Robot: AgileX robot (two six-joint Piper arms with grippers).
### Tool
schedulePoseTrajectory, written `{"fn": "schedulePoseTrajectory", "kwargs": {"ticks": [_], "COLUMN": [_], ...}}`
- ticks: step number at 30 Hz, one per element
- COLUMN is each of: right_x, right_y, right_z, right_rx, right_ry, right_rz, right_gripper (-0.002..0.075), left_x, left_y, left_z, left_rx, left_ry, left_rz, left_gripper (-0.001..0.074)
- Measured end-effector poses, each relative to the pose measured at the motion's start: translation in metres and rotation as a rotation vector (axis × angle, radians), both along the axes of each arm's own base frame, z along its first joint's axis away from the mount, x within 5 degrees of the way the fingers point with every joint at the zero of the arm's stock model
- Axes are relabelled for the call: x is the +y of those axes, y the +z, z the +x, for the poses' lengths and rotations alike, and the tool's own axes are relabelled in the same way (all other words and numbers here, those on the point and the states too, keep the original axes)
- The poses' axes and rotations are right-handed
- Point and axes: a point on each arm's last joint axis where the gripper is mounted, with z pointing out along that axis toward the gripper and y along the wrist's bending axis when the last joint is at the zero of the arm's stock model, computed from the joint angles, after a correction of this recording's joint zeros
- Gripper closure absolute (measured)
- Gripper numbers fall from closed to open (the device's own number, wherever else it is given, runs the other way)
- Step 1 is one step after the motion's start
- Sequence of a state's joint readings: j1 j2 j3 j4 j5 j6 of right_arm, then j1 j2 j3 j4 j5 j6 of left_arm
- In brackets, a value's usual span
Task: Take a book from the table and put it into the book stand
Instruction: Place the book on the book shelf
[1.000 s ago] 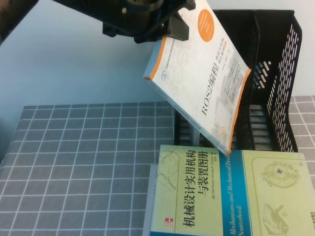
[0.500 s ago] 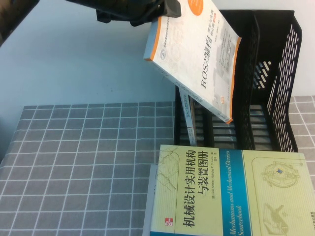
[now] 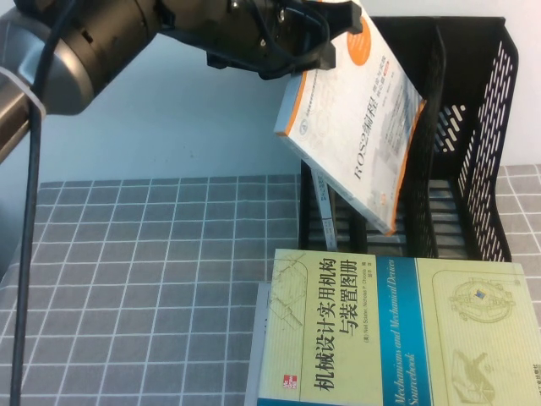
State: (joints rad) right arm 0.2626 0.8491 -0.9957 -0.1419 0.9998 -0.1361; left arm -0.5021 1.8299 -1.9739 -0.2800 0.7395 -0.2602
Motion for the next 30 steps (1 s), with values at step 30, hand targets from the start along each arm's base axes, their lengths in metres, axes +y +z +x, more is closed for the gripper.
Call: {"fn": "schedulePoseTrajectory", "kwargs": {"ticks": [30], "right_x": [0.008], "right_y": [0.001], "right_z": [0.0], "right_rx": [-0.008], "right_ry": [0.034], "right_rz": [0.097], "right_gripper": [0.0729], "left_x": [-0.056], "left_y": [-0.044], "left_z": [0.011], "left_rx": [-0.061], "left_ry": [0.009], "left_rz": [0.059], "left_gripper": [0.0574]}}
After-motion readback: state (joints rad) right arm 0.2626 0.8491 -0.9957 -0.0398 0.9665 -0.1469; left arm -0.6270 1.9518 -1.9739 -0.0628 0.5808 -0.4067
